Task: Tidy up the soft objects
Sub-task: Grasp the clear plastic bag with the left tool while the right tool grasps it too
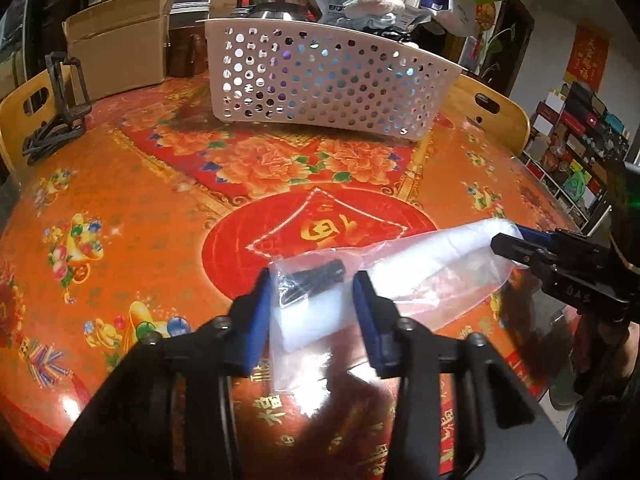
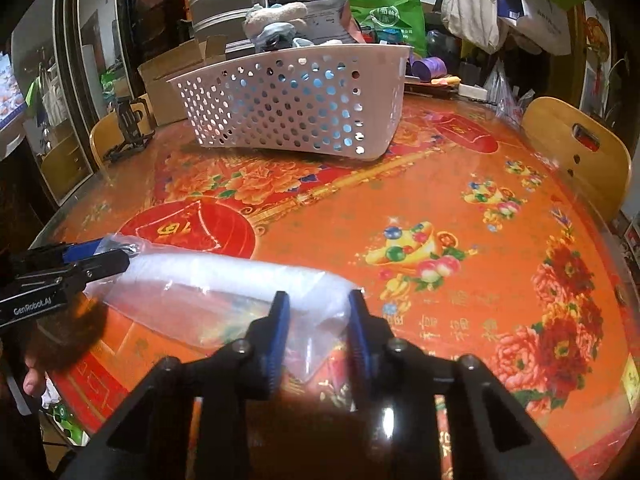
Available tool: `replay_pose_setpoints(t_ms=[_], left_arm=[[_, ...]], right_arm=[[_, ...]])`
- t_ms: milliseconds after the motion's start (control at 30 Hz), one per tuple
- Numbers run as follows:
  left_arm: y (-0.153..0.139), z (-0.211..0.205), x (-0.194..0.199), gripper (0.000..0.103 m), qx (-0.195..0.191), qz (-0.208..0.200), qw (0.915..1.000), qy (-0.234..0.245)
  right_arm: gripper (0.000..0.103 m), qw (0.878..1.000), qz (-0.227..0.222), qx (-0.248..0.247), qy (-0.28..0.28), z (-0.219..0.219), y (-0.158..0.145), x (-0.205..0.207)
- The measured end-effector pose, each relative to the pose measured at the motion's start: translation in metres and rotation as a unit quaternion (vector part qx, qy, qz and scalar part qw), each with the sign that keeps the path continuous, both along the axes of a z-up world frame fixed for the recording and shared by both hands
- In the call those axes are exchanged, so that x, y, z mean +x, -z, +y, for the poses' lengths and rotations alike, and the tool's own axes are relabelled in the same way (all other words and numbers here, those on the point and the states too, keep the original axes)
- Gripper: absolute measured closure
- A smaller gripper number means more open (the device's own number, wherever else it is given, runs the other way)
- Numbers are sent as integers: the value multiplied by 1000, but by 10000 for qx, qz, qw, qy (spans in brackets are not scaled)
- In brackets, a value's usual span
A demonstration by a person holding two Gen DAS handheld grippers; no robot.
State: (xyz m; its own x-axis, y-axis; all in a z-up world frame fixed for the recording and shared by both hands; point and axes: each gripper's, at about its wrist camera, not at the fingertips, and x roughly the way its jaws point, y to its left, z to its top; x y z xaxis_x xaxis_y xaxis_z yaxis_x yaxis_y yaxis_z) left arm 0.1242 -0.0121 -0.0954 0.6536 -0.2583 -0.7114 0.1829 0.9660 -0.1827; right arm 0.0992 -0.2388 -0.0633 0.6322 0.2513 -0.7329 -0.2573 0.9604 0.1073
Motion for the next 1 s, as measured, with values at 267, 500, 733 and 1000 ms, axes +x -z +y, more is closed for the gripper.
replay_pose_setpoints(t_ms=[267, 500, 733, 1000], left_arm=[[-3, 7, -6, 89, -248, -202, 9995, 75], [-12, 14, -14, 89, -343, -391, 9986, 72], [-22, 17, -22, 89, -412, -566, 9975, 97], [-37, 22, -29, 89, -493, -764, 9958, 80]], right_arm=[[95, 9994, -1, 334, -45, -5, -1, -11], [95, 9988, -152, 462, -104, -3, -11, -22], [95, 9978, -251, 598, -133, -3, -18, -28], [95, 9967, -448, 654, -159, -3, -34, -33]])
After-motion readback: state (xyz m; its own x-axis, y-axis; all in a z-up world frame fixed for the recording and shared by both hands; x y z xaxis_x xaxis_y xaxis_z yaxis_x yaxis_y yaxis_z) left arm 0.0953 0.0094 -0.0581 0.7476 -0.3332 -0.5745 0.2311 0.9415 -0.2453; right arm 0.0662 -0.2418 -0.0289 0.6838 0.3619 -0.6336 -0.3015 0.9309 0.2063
